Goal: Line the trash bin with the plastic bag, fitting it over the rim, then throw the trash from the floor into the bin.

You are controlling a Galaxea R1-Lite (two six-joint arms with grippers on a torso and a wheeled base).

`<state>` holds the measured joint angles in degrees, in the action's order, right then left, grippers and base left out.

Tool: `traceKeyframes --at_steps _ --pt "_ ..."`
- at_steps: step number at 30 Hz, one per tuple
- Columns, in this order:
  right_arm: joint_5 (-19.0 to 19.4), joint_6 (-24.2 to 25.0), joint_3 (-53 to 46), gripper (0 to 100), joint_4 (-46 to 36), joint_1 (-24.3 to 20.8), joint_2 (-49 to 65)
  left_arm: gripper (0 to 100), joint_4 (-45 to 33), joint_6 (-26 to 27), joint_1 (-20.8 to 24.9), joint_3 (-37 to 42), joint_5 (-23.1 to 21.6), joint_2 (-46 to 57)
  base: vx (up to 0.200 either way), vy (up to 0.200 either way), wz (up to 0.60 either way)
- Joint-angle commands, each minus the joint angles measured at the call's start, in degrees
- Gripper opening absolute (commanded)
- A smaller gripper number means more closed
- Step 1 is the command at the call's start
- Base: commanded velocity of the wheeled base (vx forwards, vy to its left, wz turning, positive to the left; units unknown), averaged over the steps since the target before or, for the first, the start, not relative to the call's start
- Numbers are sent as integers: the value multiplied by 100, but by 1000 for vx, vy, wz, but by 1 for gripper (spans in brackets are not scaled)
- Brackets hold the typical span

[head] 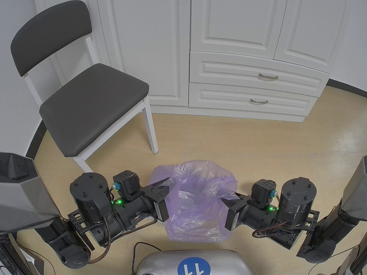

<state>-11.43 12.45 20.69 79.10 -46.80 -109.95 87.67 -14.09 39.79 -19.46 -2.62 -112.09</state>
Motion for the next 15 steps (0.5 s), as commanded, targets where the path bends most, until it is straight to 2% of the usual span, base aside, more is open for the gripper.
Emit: traceKeyframes --at_steps 1,4,6,11,14,15 --pt "-8 39 5 0 545 -119 -466 0 4 -41 82 -23 -2 -32 0 0 0" --pt "-17 39 -30 0 1090 -145 -739 0 4 -41 73 -32 -2 -58 0 0 0" --pt "1 56 -12 0 1090 -172 -923 0 4 -50 73 -32 -2 -41 0 0 0" --pt "-17 276 67 0 1090 -330 -501 0 4 -50 73 -6 104 117 0 0 0" --pt "10 91 93 0 1054 -330 17 0 4 -50 73 30 157 232 0 0 0" --pt "10 21 129 0 817 -330 114 0 4 -50 73 30 157 240 0 0 0"
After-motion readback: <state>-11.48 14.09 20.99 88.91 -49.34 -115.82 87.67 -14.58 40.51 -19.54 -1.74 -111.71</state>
